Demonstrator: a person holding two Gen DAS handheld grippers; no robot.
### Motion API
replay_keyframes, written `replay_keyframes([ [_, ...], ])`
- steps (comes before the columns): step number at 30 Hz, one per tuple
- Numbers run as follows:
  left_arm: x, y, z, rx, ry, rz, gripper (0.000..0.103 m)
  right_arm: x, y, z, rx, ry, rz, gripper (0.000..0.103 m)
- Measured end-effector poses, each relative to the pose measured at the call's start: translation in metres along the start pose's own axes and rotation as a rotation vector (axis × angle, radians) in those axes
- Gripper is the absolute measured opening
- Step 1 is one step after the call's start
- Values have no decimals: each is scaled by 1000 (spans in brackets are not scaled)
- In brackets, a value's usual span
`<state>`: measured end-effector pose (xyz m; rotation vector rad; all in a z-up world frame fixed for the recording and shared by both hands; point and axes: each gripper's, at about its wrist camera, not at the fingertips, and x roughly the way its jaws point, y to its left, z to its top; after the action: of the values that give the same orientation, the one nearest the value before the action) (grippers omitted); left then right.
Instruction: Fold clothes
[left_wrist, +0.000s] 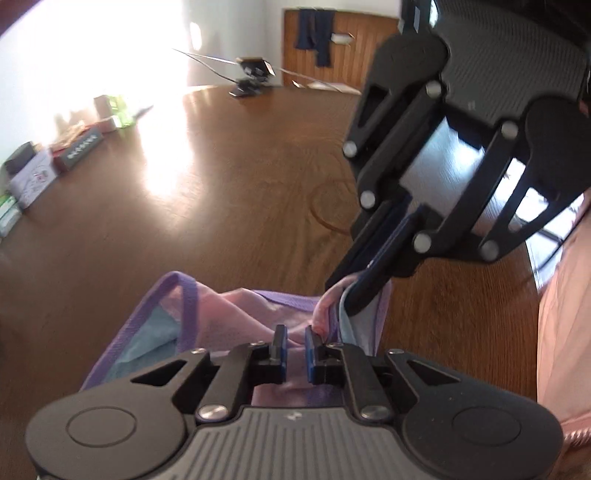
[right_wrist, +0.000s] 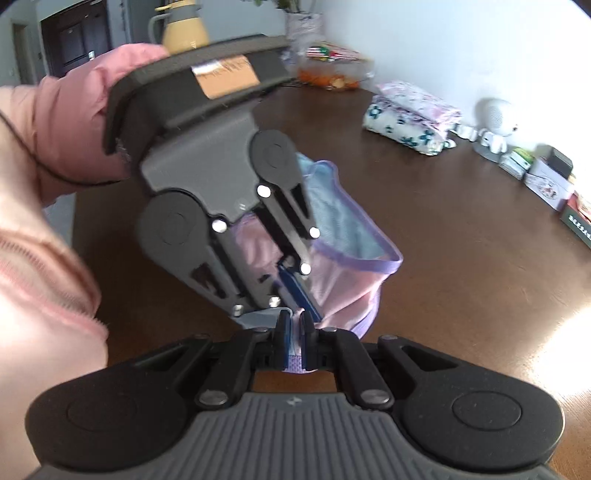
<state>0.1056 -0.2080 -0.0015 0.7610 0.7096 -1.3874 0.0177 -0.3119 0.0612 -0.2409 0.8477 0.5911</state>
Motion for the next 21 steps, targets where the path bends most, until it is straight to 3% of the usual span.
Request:
replay_keyframes([
  [2, -13, 11, -5, -50, -37, 43, 13, 5, -8, 5, 16, 2, 8, 5],
  [4, -33, 19, -20, -101, -57, 119, 20, 11, -17, 9, 37, 12, 13, 5],
  [8, -72, 34, -52, -191, -84, 250, 20, 24, -36, 15, 93, 39, 4, 5],
  [16, -80, 14, -98, -228, -19, 279, 20, 52, -48, 16, 145, 104, 7, 7],
  [21, -87, 13, -113, -259, -50, 321, 20, 60, -49, 14, 156, 140, -13, 15],
])
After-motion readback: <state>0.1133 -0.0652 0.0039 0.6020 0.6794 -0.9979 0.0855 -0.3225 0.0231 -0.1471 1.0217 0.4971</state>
